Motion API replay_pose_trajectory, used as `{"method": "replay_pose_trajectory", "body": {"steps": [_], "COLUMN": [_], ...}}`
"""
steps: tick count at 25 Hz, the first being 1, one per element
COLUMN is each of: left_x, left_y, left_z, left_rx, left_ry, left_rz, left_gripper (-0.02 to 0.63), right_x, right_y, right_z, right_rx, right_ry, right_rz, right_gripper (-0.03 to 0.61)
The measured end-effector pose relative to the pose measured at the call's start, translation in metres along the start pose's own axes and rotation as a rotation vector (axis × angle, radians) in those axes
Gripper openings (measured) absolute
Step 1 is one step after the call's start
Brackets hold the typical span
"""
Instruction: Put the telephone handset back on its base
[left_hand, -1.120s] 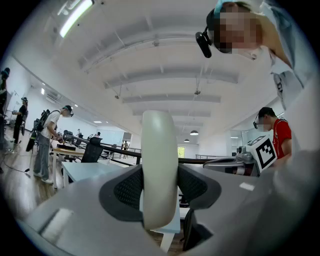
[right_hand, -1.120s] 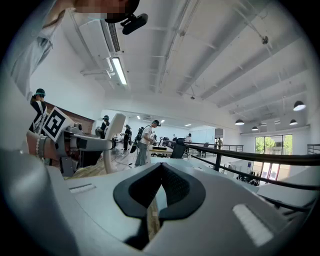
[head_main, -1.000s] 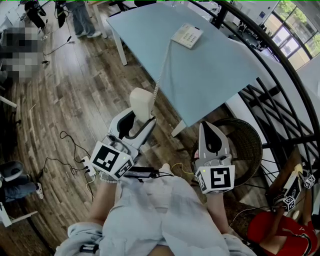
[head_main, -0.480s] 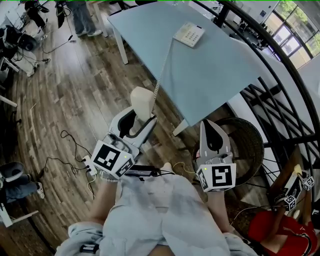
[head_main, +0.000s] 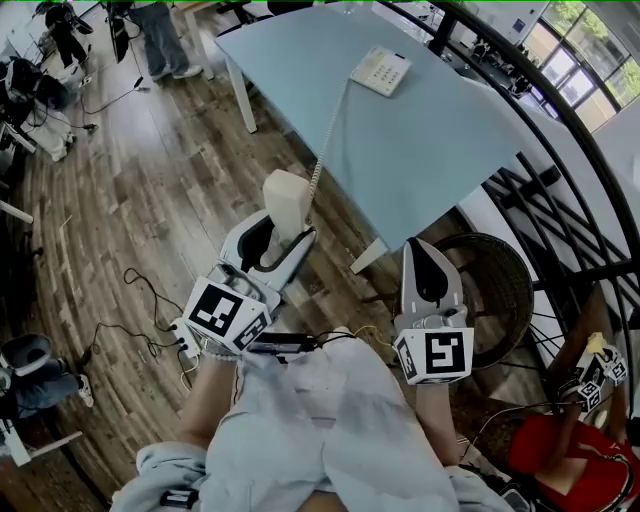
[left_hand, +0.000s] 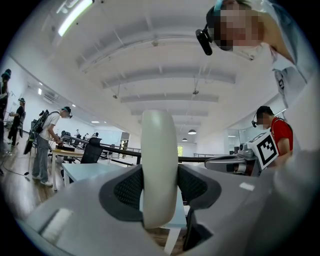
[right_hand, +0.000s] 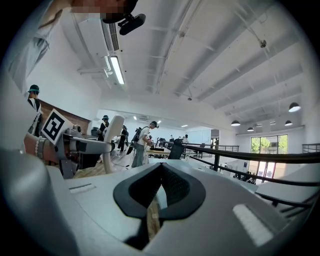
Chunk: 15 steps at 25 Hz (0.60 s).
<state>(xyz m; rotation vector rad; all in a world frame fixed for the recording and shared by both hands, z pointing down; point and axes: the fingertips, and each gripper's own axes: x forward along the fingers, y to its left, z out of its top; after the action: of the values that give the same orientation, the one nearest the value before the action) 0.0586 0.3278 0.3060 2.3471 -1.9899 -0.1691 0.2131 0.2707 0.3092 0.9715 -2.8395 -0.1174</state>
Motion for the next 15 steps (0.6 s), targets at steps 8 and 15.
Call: {"method": "replay_pose_trajectory", "body": {"steps": [8,15], "left_x": [0.008,0.031], "left_y": [0.013,0.038], "left_z": [-0.003,-0.006], "left_rx": [0.003,-0.003], "left_ry": [0.008,0.008], "left_rz": [-0.013,0.005], "left_gripper": [0.215,0.213], "right_x": [0.006,0.047], "right_y": [-0.003,-0.018], "right_z": [-0.003,-0.001], "right_rx": [0.005,-0.006], "right_ry": [-0.008,-0.01], "right_rz": [-0.032,-0.019], "right_gripper": [-0.002,-0.002]}}
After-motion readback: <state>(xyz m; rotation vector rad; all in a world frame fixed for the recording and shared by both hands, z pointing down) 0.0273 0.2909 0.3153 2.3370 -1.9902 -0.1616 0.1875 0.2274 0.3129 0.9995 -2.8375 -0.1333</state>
